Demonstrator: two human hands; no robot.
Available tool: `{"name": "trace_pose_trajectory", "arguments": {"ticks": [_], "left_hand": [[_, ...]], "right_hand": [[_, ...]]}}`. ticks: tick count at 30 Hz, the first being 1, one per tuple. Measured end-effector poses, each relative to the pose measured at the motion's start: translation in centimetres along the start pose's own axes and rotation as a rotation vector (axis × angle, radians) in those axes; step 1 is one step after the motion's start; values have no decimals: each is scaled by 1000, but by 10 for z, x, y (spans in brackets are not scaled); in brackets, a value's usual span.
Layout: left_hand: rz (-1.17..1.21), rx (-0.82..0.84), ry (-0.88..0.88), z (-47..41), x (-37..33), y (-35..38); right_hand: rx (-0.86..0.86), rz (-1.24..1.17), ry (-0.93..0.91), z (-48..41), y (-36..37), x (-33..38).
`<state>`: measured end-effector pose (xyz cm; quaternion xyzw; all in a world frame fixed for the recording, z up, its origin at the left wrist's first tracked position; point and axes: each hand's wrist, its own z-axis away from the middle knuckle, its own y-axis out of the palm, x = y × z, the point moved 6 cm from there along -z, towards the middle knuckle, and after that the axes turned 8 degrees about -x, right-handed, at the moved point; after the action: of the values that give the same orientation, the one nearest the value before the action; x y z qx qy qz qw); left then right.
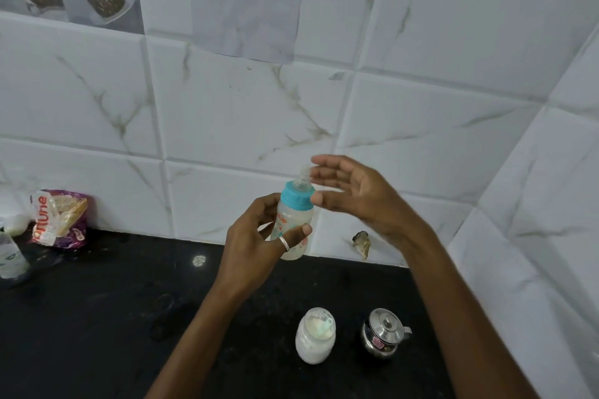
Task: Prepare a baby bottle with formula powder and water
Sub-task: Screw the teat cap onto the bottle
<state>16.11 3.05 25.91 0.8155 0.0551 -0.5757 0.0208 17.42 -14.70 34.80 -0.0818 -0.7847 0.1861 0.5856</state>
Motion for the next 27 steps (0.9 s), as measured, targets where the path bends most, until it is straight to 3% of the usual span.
{"name": "trace_pose_trajectory", "arguments": {"ticks": [10, 18, 27], "left_hand": [[45, 27, -6, -1, -15, 5], [108, 61, -40, -3, -16, 3], [108, 65, -46, -4, -18, 5]], "right_hand": [[-150, -243, 23, 3, 27, -23], [-134, -350, -16, -4, 18, -8], [-92, -191, -49, -8, 6, 9]]}}
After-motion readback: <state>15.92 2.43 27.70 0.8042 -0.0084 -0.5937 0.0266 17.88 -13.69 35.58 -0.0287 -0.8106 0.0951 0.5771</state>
